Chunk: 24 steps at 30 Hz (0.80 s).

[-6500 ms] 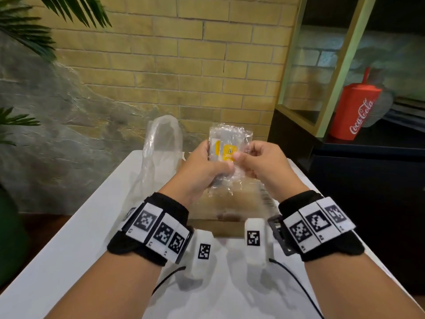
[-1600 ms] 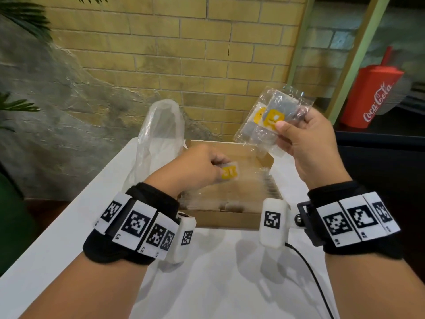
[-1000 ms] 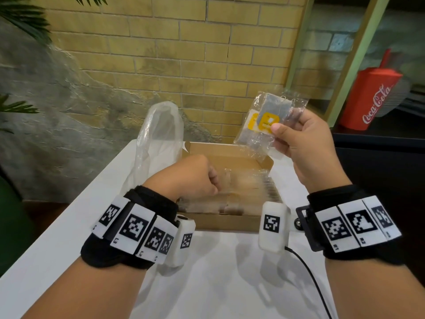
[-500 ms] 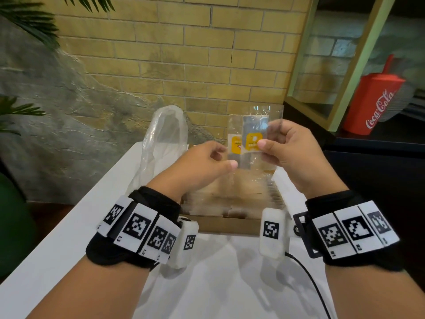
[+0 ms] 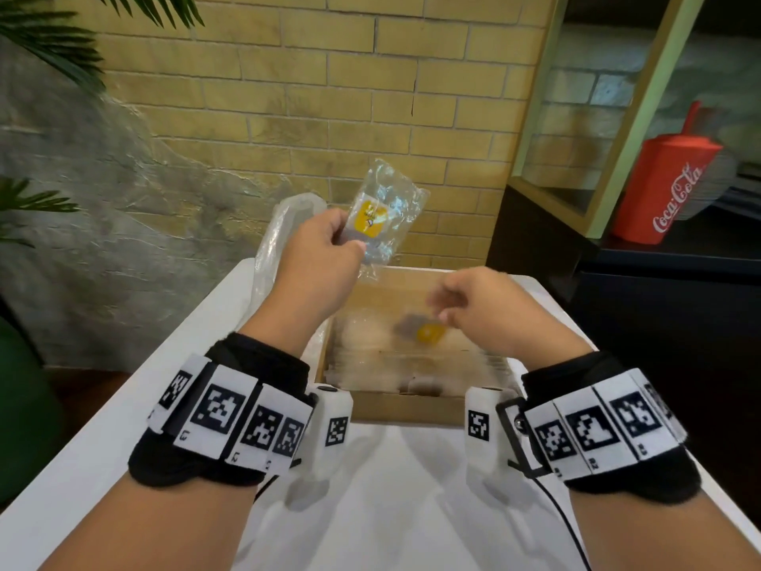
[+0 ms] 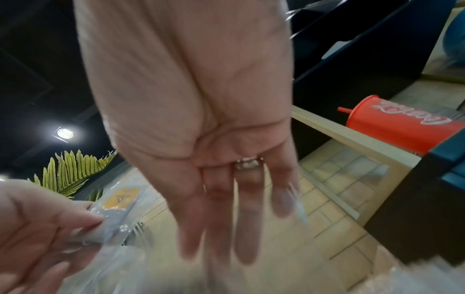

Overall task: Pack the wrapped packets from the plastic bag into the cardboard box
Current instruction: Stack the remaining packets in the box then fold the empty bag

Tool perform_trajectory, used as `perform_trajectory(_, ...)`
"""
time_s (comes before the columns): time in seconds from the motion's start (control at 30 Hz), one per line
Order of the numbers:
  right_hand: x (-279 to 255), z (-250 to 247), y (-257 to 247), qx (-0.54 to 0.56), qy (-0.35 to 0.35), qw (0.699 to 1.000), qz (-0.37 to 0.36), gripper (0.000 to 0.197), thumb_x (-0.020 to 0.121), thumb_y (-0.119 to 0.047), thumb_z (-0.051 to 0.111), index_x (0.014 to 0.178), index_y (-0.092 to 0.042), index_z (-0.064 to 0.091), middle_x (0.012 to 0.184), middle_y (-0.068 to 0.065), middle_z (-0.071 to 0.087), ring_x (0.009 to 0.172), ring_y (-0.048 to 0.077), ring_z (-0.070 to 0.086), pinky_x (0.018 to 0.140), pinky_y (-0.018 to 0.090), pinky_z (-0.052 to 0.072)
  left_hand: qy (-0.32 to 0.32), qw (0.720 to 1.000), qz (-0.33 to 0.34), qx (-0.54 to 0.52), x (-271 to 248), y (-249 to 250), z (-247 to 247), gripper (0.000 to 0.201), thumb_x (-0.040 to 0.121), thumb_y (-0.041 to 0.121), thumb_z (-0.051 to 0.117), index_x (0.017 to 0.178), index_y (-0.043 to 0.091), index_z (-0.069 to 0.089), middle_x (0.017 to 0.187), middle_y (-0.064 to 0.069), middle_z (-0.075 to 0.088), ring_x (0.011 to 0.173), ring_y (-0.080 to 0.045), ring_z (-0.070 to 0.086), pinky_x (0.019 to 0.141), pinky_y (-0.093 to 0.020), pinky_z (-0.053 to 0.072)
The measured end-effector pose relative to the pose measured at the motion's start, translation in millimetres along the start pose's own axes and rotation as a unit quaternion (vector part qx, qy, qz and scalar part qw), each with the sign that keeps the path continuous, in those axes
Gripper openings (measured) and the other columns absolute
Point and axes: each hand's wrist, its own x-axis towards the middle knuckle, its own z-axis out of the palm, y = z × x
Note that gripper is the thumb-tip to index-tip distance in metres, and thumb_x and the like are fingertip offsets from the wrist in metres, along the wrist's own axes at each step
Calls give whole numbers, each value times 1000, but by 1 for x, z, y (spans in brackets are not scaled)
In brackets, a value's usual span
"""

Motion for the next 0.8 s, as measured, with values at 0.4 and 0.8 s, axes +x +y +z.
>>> perform_trajectory(0.4,-1,-6,-8,173,115,978,31,83,81,-20,69,147,-31,20,132,-3,45,108,13,52,89,29,43,-106,988,40,101,-7,-5,7,20,80,3,64,79,22,65,76,1,62,61,-9,48,64,-24,41)
perform_trajectory(0.8,-6,-7,-9,53,138,989,-14,15,85,-13,64,94,-22,72,79,-9,60,85,12,56,77,27,46,-15,976,65,207,-12,9,1,20,86,16,62,104,22,68,85,14,54,76,-5,53,74,-23,39)
